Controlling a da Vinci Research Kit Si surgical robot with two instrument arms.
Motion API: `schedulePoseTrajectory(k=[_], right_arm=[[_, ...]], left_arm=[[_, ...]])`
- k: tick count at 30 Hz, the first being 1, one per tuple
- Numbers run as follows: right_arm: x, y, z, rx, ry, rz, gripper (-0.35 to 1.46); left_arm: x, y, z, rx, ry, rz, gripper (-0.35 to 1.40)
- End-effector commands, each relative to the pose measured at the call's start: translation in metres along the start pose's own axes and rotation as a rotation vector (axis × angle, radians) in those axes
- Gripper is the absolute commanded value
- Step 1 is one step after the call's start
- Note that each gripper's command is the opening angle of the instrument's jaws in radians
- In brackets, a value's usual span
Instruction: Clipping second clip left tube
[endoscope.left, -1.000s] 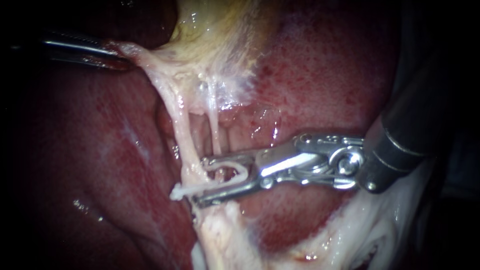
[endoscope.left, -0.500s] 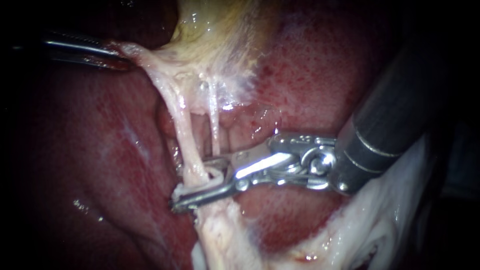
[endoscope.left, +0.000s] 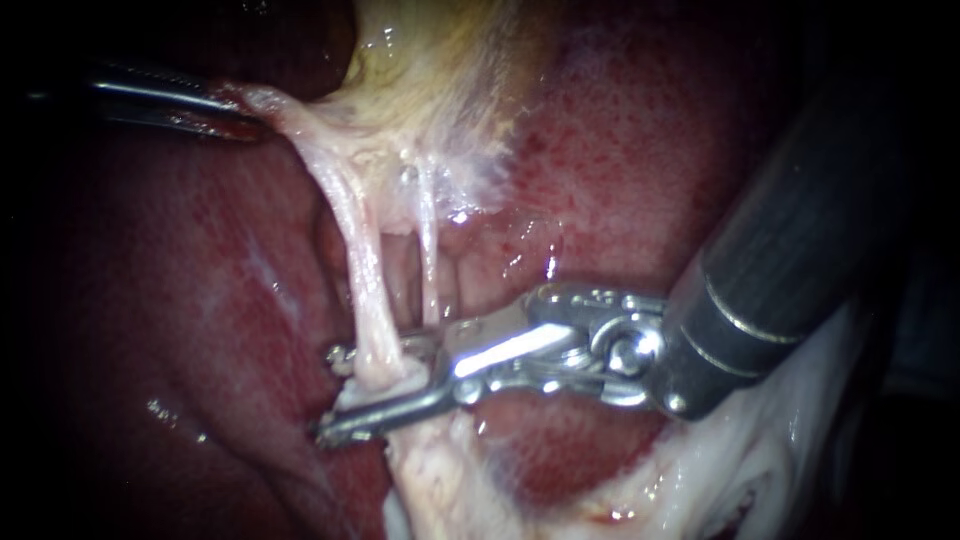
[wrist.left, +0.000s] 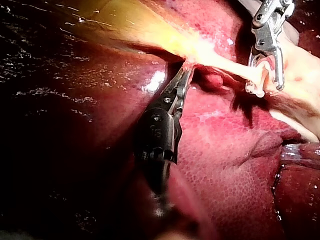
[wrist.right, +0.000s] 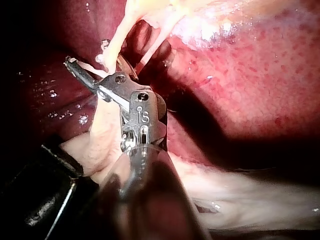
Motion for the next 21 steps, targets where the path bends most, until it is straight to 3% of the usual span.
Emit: schedulePoseTrajectory(k=[1, 5, 10, 12, 21], right_arm=[[0.0, -0.0001, -0.0003, -0.001, -0.001, 0.0, 0.4], [0.0001, -0.0002, -0.0009, 0.004, 0.004, 0.03, 0.21], [0.0004, -0.0005, -0.0013, 0.063, -0.029, 0.049, -0.35], [0.0004, -0.0006, -0.0014, 0.088, -0.044, 0.048, -0.35], [0.0004, -0.0007, -0.0013, 0.081, -0.054, 0.065, -0.35]], left_arm=[[0.0, 0.0, 0.0, 0.0, 0.0, 0.0, -0.35], [0.0, 0.0, 0.0001, 0.0, 0.0, 0.0, -0.35], [0.0, 0.0, 0.0001, 0.0, 0.0, 0.0, -0.35], [0.0, 0.0, 0.0001, 0.0, 0.0, 0.0, -0.35], [0.0, -0.0002, 0.0002, 0.001, 0.0, 0.0, -0.35]])
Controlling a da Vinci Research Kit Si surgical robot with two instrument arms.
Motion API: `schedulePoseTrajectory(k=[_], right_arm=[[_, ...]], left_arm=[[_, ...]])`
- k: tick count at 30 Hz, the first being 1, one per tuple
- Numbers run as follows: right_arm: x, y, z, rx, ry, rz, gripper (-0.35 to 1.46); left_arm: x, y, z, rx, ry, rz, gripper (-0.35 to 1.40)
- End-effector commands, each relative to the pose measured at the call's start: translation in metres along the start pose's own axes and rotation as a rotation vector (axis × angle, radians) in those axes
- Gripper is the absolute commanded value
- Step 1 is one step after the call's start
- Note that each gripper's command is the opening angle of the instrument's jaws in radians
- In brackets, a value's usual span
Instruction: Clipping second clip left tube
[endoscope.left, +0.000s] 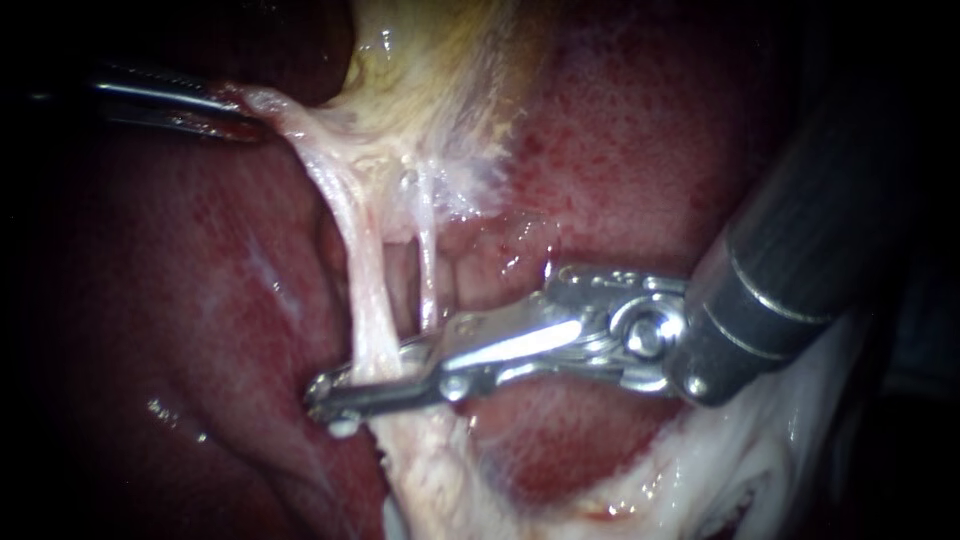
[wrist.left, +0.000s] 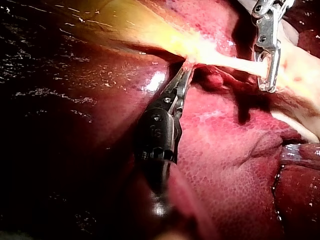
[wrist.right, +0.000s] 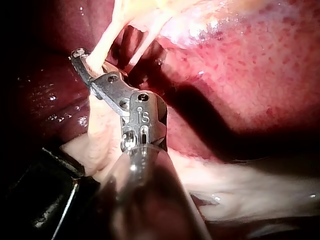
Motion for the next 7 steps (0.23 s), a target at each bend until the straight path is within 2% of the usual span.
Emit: schedulePoseTrajectory(k=[1, 6, 7], right_arm=[[0.0, 0.0001, 0.0, -0.001, -0.001, -0.001, -0.35], [-0.0001, 0.0006, 0.0, -0.002, -0.001, -0.002, -0.35], [-0.0001, 0.0009, 0.0, -0.004, -0.003, -0.026, -0.24]], left_arm=[[0.0, -0.0001, 0.0, -0.001, 0.0, 0.0, -0.35], [0.0, -0.0001, 0.0001, 0.0, 0.0, -0.001, -0.35], [0.0, -0.0001, 0.0001, 0.0, 0.0, -0.001, -0.35]])
